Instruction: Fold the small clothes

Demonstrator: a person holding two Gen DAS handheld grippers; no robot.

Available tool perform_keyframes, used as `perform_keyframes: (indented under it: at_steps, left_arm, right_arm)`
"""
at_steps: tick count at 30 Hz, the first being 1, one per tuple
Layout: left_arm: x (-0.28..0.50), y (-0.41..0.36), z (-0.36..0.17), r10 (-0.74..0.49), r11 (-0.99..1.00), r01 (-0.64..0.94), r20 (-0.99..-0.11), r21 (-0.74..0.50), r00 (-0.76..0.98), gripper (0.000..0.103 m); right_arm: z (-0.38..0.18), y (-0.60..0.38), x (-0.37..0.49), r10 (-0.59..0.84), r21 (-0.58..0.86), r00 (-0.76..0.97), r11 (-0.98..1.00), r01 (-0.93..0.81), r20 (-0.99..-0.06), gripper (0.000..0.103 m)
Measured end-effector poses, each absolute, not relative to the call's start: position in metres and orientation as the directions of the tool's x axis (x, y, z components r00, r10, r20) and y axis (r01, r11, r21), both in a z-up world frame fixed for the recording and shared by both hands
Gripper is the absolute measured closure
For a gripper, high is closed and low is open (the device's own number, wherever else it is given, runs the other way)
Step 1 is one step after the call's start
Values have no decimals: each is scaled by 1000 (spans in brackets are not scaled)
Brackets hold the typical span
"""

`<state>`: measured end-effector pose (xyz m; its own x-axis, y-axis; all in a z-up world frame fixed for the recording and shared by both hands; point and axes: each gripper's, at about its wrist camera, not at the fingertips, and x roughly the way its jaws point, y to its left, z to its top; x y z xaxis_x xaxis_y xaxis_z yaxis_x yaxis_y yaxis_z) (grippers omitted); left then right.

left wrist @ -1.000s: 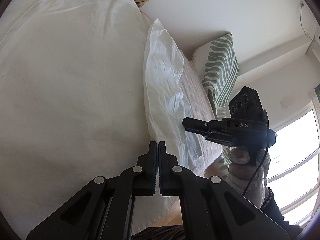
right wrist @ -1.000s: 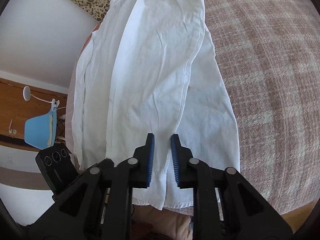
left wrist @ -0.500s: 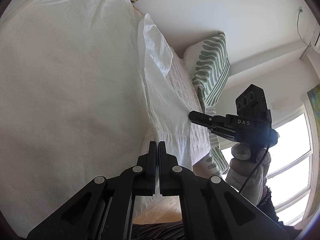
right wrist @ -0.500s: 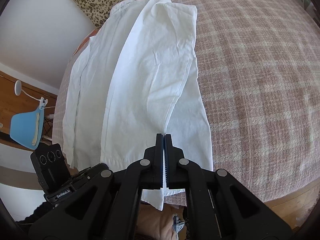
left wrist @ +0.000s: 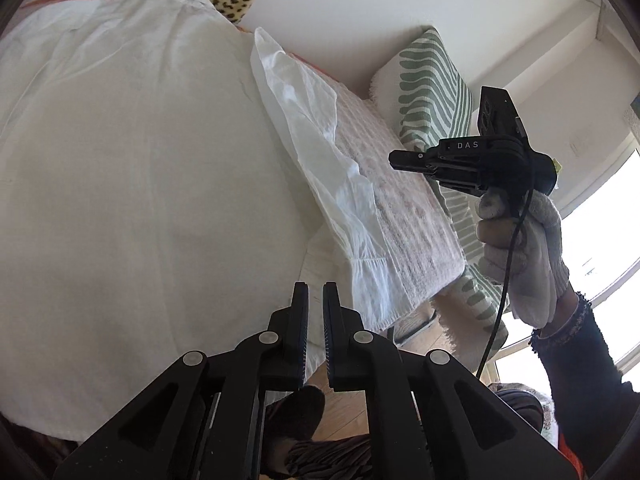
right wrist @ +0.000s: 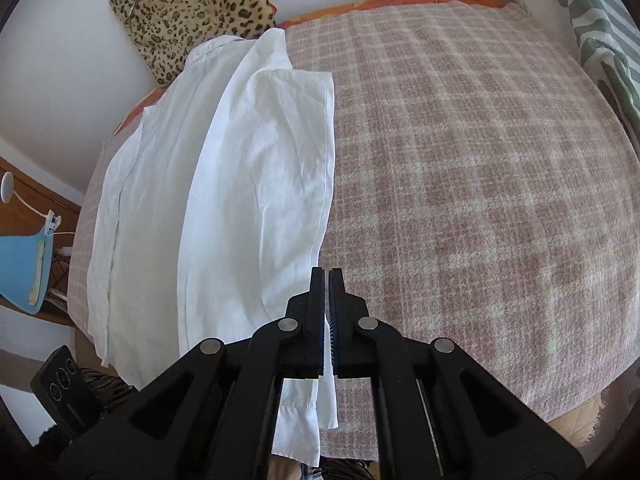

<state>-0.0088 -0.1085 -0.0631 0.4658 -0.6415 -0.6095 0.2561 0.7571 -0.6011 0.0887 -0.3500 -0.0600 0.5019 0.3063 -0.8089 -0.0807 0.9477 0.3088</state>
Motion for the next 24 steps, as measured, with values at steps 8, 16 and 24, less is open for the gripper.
perform_keyframes:
  at_steps: [8, 16, 24]
  left_arm:
    - [23, -148, -45, -665, 745, 376, -568, -551, 485, 97]
    - [48, -118, -94, -557, 825, 218, -686, -521, 469, 98]
    - [27, -99, -94, -581, 800, 205, -644, -563, 498, 98]
  right_arm:
    - [-54, -315, 175, 440, 412, 531, 894, -178, -724, 100]
    - [-88, -322, 249, 236, 258, 540, 965, -36, -808, 98]
    - [-57, -291, 233, 336, 293, 609, 940, -173, -718, 98]
